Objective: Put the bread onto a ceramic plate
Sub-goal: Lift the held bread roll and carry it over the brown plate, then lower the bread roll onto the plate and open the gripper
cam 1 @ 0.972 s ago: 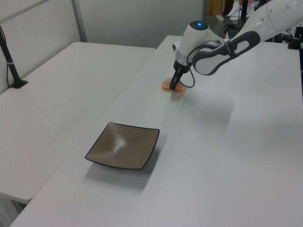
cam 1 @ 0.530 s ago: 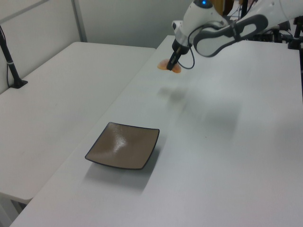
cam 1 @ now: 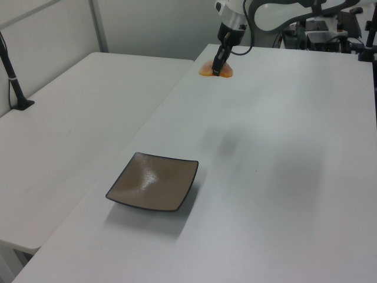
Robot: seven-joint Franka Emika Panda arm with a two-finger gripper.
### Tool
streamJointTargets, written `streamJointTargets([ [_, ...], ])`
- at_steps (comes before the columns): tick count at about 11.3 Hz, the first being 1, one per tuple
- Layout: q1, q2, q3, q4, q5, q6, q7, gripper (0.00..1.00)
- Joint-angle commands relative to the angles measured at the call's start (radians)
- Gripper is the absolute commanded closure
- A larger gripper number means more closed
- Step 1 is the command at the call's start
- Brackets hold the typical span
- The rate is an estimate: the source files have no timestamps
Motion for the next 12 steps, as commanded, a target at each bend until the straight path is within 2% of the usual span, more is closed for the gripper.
streamJointTargets([
  [1, 0.068, -0.022, 0.002, -0.028, 0.017, -0.014, 0.053, 0.79],
  [3, 0.124, -0.006, 0.014, -0.023, 0.014, -0.004, 0.064, 0.79],
  [5, 0.138, 0.058, 0.096, 0.019, -0.001, 0.022, 0.096, 0.79],
  [6, 0.156, 0.09, 0.11, 0.042, -0.012, 0.073, 0.151, 0.79],
  [9, 0.255, 0.182, 0.111, 0.072, -0.114, 0.245, 0.234, 0.79],
  [12, 0.329, 0.319, 0.101, 0.193, -0.221, 0.325, 0.373, 0.79],
])
